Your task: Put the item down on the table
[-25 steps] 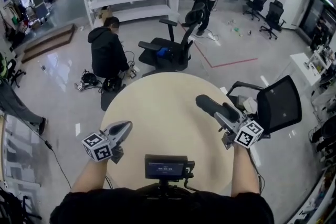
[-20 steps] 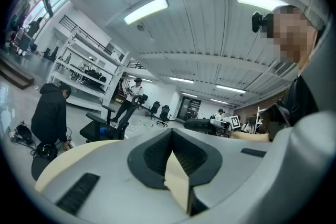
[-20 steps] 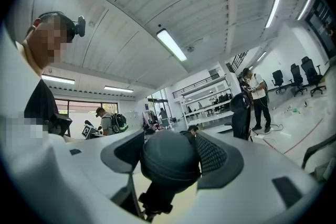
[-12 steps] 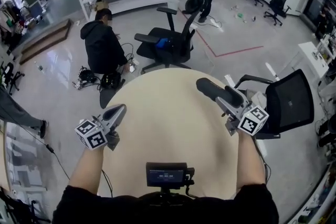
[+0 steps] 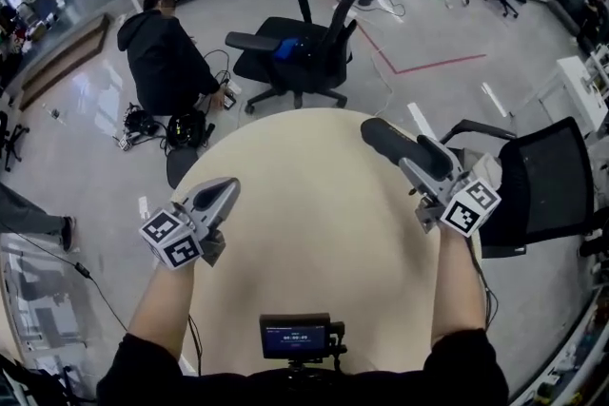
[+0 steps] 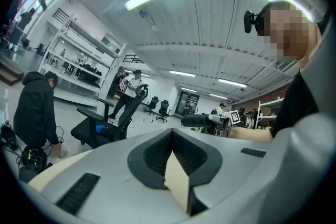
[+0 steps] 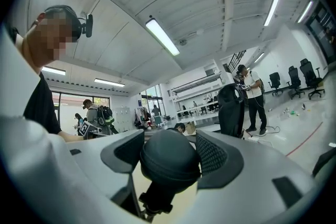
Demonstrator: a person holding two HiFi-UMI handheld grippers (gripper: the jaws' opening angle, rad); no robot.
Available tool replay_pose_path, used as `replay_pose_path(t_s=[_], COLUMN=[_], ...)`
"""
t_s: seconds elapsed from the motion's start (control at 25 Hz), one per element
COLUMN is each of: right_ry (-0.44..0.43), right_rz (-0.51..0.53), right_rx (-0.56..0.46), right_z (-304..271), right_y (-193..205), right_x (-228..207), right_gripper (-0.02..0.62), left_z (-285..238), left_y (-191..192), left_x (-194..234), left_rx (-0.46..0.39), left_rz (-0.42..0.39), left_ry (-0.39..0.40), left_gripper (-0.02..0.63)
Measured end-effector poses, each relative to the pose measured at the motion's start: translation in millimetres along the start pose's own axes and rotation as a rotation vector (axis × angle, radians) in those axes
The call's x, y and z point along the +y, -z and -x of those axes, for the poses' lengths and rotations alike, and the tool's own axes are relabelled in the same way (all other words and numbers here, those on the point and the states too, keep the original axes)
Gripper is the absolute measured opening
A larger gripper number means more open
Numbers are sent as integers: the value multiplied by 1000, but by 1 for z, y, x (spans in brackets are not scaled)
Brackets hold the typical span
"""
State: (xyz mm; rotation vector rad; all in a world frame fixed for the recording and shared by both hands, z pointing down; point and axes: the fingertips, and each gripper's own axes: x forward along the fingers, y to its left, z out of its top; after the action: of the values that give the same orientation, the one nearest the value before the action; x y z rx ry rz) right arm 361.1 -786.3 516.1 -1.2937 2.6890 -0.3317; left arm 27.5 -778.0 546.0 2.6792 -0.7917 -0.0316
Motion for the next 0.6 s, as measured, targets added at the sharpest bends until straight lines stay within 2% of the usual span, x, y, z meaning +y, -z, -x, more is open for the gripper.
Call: replay_pose_path(t_s=[0.16, 0.36, 0.6], right_ry=[-9, -24, -33], right_rz=[18, 48, 95], right_rx=[29, 70, 131], right_z=[-33, -70, -110], right_y=[28, 65, 95], right_x=[-27, -60, -86], right_gripper=[316, 316, 316], left_z=[-24, -44, -52], left_y=[33, 71, 75], left_x=[24, 40, 45], left_rx=[10, 47, 22], left_rz=[11, -16, -29], left_ry=[4, 23, 62], left_gripper=[0, 0, 0])
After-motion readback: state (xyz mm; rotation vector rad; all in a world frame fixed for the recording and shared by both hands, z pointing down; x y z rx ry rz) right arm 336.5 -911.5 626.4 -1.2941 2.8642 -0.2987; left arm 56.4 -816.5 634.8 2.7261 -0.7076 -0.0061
